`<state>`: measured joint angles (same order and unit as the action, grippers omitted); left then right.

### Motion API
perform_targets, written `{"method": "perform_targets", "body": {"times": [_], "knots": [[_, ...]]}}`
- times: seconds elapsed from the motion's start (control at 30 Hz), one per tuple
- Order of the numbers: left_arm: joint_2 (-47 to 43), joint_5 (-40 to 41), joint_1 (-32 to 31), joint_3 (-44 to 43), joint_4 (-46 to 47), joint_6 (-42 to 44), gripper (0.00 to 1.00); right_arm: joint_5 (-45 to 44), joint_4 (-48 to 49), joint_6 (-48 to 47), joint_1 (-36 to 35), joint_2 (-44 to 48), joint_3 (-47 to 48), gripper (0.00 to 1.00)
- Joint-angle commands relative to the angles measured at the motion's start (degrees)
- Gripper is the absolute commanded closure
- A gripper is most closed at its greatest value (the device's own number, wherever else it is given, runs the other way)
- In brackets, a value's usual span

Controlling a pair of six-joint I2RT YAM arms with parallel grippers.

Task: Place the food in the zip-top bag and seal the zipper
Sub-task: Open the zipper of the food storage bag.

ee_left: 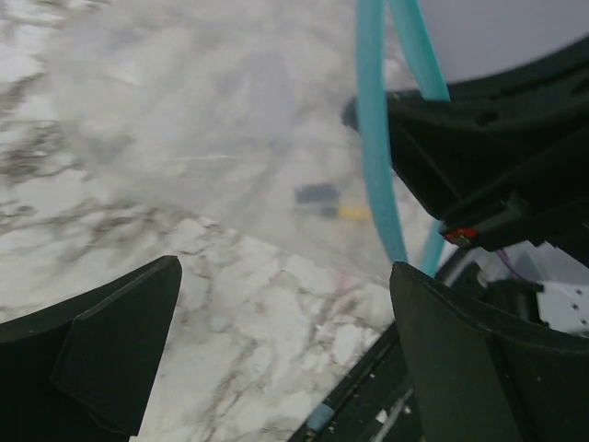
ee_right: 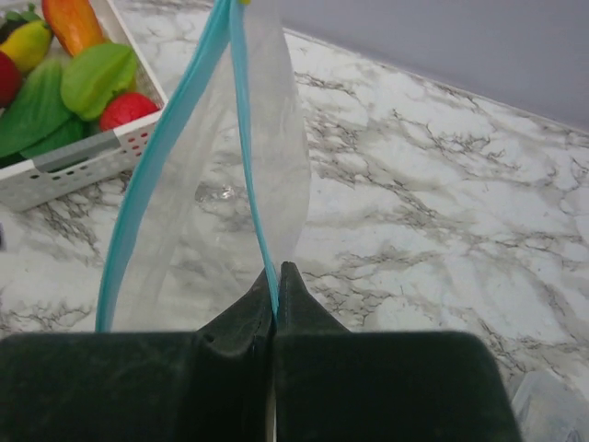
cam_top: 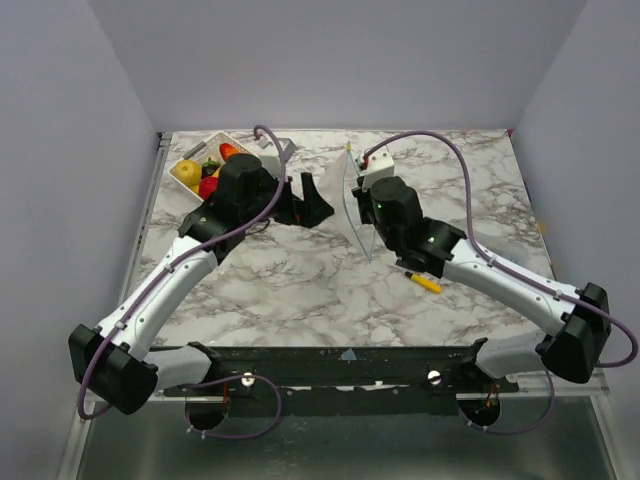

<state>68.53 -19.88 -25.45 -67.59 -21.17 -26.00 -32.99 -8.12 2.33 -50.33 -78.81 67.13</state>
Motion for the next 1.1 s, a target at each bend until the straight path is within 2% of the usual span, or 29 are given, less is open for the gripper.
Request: {"method": "perform_targets", "body": {"times": [0.0,0.1,0.17,0.23,0.37,0.5,0.57,0.67,0.73,0.83,0.97,1.0,1.07], "knots": [[1.05,-3.63,-9.44,-1.20,5.63,-7.43,0.01,5.24,-1.73,0.04,0.05,2.61,1.15,0.99],[2.15,4.28,-13.44,-5.17,2.10,-6.73,0.01,6.95,-3.07,2.18,0.05,3.96,1.07,0.99],[3.43,11.27,-15.48,-7.66,-1.57,-6.00,0.06,8.51,-3.09,3.62,0.05,5.49,0.33,0.99],[5.26,16.28,-16.45,-9.84,-5.34,-5.99,0.18,9.22,-3.10,5.08,0.07,7.27,-0.16,0.99],[8.85,21.58,-16.74,-12.39,-9.06,-6.42,0.50,6.00,-4.98,6.37,0.05,10.50,-0.48,0.99],[12.12,19.94,-16.74,-16.57,-10.24,-5.96,0.73,-7.97,-7.16,2.58,0.05,13.11,-1.70,0.99],[13.91,16.86,-16.74,-19.51,-10.12,-5.73,0.80,-17.06,-7.31,-1.13,0.14,14.20,-2.73,0.99],[17.87,10.95,-16.78,-24.46,-9.38,-7.04,0.83,-28.13,-7.26,-6.66,0.27,15.01,-2.92,1.00],[20.67,6.14,-16.81,-26.33,-7.65,-8.82,0.84,-28.89,-7.95,-7.42,0.28,15.76,-2.10,0.99],[24.37,3.31,-16.74,-27.00,-6.28,-10.30,0.80,-23.22,-8.03,-6.73,0.31,16.44,-3.20,0.99],[26.38,4.77,-16.12,-23.39,-5.98,-9.60,0.74,-15.59,-6.87,-2.72,0.32,11.56,-6.21,0.99],[26.58,3.76,-15.52,-21.88,-5.35,-9.66,0.71,-14.03,-6.94,-0.36,0.28,10.10,-6.26,0.99],[26.72,0.92,-13.72,-18.76,-4.06,-10.69,0.59,-9.95,-5.17,1.98,0.23,7.48,-7.06,0.99]]}}
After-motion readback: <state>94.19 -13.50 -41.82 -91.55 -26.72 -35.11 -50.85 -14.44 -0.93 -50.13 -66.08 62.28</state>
